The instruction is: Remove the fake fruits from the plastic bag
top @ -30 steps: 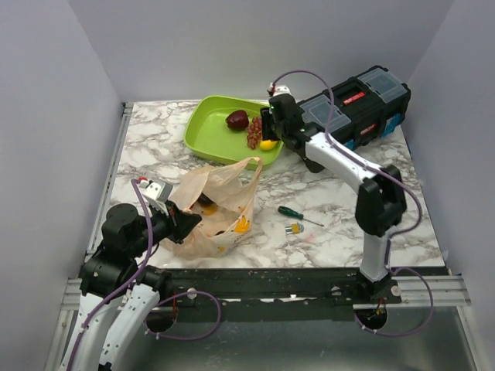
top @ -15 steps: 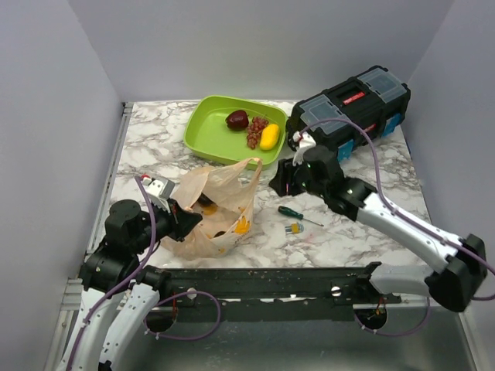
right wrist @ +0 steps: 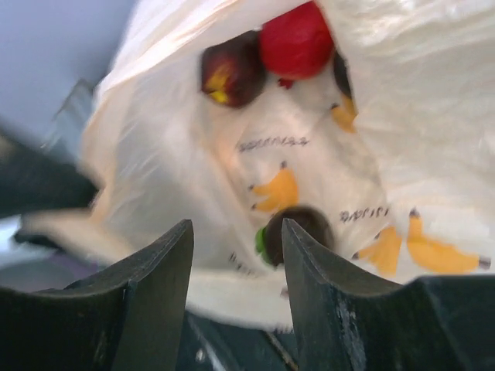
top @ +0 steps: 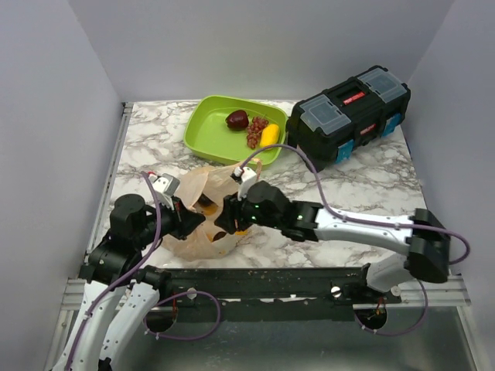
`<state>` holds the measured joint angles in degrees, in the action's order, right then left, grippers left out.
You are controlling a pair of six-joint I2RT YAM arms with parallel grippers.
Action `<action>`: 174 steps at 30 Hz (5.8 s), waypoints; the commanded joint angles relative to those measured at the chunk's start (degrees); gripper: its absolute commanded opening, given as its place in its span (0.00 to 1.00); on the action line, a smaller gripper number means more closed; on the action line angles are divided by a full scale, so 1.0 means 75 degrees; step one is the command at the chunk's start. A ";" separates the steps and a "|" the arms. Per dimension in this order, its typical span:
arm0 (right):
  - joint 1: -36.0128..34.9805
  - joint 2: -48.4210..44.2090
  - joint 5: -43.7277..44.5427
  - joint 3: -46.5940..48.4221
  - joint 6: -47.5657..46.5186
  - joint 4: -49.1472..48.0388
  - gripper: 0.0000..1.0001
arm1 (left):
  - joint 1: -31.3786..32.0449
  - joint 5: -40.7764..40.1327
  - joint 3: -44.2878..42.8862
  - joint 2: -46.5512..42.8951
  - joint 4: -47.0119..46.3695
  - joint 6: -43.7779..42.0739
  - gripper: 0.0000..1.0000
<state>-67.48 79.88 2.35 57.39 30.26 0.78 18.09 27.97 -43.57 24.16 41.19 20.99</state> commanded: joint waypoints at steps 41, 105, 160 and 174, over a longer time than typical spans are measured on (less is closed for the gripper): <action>-0.0629 0.4028 0.1851 0.1431 0.0369 0.1268 0.77 | 0.1632 -0.0213 0.0012 0.0944 0.0016 0.0025 0.00; -0.0332 0.2292 0.0953 0.0815 -0.0995 -0.0778 0.32 | 0.1555 -0.1574 -0.0050 0.0399 0.0202 0.0295 0.00; -0.0248 0.3887 -0.0969 0.0374 -0.1341 -0.2248 0.87 | 0.1710 -0.1730 0.1197 0.0723 0.1622 0.2954 0.00; -0.0246 0.2891 -0.0350 0.0085 -0.1173 -0.2017 0.20 | 0.1713 -0.2053 0.0274 0.0739 0.1129 0.2345 0.00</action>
<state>-69.04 106.85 -3.20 59.07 21.06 -14.22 30.76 15.44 -37.15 29.52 52.90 41.80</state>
